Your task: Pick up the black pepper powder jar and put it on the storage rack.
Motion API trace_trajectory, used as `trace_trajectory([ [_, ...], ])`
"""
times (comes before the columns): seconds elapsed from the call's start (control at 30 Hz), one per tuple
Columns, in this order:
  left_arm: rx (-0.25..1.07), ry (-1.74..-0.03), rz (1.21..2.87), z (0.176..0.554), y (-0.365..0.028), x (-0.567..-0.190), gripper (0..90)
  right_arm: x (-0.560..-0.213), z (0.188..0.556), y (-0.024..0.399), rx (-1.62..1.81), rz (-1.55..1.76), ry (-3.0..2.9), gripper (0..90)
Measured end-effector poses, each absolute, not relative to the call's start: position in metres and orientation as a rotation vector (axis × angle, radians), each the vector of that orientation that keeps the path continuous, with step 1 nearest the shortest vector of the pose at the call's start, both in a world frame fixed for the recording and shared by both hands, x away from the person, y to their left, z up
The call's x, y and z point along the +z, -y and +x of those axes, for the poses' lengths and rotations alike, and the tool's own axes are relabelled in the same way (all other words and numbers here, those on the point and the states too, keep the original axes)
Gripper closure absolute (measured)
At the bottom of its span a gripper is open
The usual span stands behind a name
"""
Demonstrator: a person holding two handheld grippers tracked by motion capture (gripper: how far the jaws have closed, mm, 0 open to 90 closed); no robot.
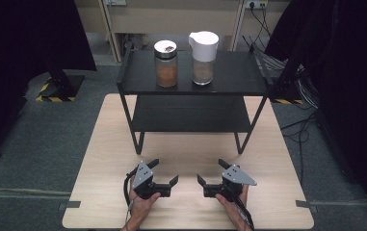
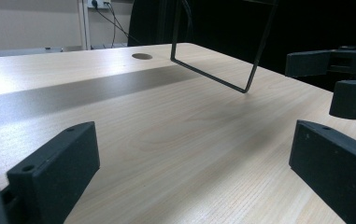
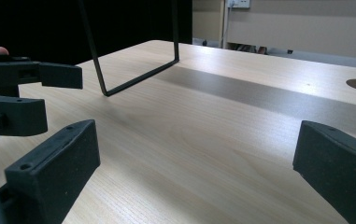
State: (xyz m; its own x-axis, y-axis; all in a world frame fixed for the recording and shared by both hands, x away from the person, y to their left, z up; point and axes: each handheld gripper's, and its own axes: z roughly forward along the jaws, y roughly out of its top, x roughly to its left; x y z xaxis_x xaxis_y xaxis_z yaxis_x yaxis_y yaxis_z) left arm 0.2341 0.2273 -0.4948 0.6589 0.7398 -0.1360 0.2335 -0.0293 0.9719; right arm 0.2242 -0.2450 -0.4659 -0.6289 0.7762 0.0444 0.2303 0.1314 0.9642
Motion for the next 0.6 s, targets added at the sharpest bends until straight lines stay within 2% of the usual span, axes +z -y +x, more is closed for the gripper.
trace_trajectory([
  [0.6, 0.489, -0.825, 1.593, 0.2343, -0.2270, -0.4944, 1.1, -0.4659, 0.2251, 0.2450, 1.513, 0.972, -1.947, 0.8],
])
